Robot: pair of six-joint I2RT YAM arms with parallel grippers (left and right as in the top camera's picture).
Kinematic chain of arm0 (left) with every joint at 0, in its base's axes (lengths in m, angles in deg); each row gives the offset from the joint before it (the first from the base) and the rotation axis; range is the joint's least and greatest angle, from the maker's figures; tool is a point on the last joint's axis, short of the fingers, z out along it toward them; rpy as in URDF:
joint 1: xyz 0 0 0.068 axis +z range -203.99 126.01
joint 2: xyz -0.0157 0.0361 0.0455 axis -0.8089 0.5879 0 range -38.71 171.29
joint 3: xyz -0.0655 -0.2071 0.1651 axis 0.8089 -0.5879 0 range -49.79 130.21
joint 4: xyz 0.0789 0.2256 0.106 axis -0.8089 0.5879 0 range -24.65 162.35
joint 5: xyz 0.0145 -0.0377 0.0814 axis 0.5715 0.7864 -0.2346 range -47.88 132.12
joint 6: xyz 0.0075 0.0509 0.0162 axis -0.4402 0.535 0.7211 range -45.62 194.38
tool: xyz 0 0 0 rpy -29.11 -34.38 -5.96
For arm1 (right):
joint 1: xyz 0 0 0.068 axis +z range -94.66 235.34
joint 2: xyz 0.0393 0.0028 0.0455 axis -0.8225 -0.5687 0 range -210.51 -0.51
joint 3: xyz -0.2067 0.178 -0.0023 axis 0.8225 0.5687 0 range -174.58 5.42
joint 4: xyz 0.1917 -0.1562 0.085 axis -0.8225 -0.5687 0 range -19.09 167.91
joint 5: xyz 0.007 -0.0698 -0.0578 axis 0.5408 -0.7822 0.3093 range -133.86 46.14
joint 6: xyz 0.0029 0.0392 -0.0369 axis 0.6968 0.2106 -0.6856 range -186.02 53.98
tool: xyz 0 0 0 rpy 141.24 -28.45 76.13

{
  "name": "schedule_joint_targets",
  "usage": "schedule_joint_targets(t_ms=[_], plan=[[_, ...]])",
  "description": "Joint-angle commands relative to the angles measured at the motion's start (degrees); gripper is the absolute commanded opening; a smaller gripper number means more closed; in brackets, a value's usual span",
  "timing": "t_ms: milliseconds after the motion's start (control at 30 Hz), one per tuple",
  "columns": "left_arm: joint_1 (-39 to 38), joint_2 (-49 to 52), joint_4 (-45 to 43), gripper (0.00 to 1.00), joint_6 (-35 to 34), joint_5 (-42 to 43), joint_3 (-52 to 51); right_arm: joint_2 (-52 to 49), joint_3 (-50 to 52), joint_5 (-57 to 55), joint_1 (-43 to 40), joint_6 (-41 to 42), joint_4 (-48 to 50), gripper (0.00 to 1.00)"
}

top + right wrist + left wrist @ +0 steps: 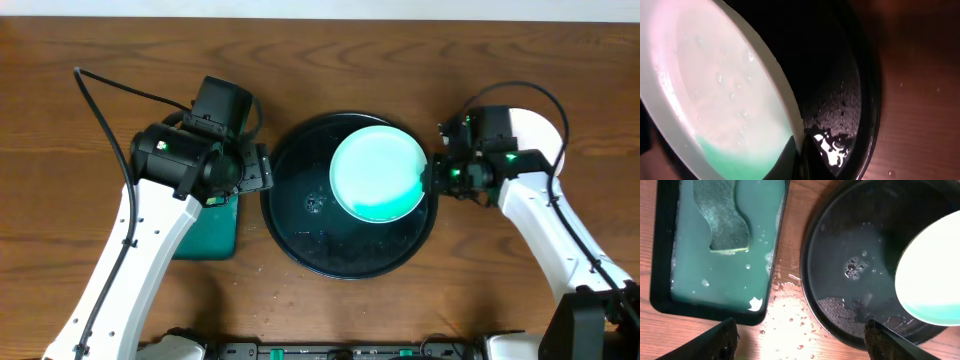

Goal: Clean dirty plates on tray and stack at the side
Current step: 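Lift the pale green plate with the right gripper and tilt it up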

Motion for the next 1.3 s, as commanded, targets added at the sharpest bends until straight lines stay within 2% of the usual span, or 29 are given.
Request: schedule_joint_targets(t_ms=[0,167,333,533,700,800,967,1067,1267], plan=[[0.0,0.6,-0.2,0.81,0.2,-1.2,0.0,3.3,-0.2,-9.3,5.2,-1.8,1.1,0.01],[0.0,1.7,-0.2,0.81,0.2,-1.2,0.0,7.1,-0.2,-23.0,13.8,-2.8,1.3,0.01],[0.0,2.2,-0.2,0.81,0.2,-1.2,-0.1,10.7,-0.2,-41.4,22.2,-4.9,1.6,0.01],[0.0,2.2,-0.2,0.81,0.2,-1.2,-0.1,12.6,-0.2,-57.8,29.4,-12.2,3.3,0.01],[0.0,2.2,-0.2,0.82,0.2,-1.7,-0.1,12.7,-0.2,-72.0,36.1,-23.7,6.0,0.01],[0.0,2.2,-0.2,0.82,0.1,-2.9,-0.2,12.6,-0.2,-83.3,40.6,-34.6,9.6,0.01],[0.0,2.2,-0.2,0.82,0.1,-2.9,-0.2,12.6,-0.2,-94.7,44.7,-47.7,14.6,0.01],[0.0,2.2,-0.2,0.82,0.1,-2.9,-0.2,12.6,-0.2,-100.2,46.0,-55.6,17.8,0.01],[0.0,2.2,-0.2,0.82,0.1,-2.9,-0.2,12.6,-0.2,-101.2,47.9,-60.7,21.7,0.01]])
